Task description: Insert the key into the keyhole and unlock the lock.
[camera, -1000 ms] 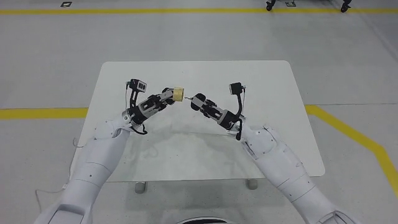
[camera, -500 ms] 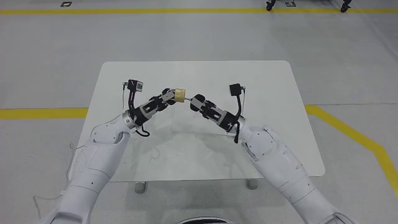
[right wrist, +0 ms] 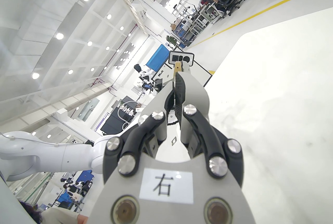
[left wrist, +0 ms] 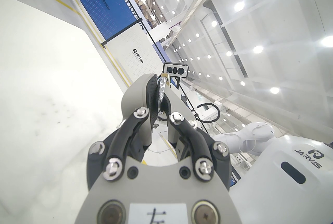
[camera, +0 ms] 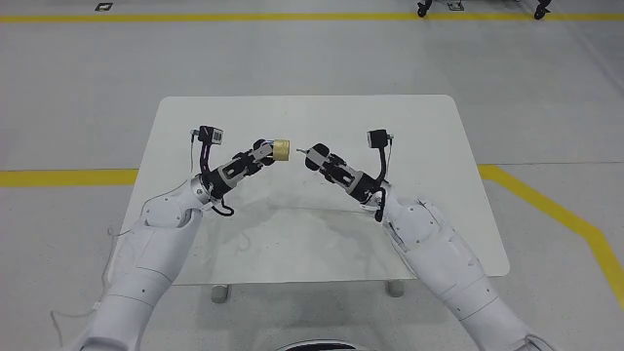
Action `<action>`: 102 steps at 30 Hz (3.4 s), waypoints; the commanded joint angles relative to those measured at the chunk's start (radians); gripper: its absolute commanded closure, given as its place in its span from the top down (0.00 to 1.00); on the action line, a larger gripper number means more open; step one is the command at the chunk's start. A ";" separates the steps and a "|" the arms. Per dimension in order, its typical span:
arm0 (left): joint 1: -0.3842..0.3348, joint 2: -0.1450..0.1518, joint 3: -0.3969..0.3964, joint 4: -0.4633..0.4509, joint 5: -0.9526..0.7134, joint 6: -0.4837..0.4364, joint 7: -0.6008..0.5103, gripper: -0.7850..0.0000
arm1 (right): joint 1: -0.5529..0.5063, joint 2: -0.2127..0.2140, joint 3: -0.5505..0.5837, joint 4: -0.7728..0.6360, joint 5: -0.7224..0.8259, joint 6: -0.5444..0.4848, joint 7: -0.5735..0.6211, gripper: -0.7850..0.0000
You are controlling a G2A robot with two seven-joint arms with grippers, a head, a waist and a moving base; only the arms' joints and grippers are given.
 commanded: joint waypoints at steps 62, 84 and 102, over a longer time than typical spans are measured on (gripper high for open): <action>-0.118 -0.027 0.093 0.190 -0.463 0.402 -0.256 0.00 | -0.085 -0.001 -0.039 -0.178 -0.575 0.110 -0.330 0.00; -0.085 -0.063 0.146 0.125 -0.402 0.410 -0.016 0.00 | -0.129 -0.016 -0.125 -0.249 -0.935 0.285 -0.503 0.00; -0.050 -0.061 0.104 0.069 -0.303 0.372 0.025 0.00 | -0.122 -0.034 -0.161 -0.235 -1.042 0.410 -0.507 0.00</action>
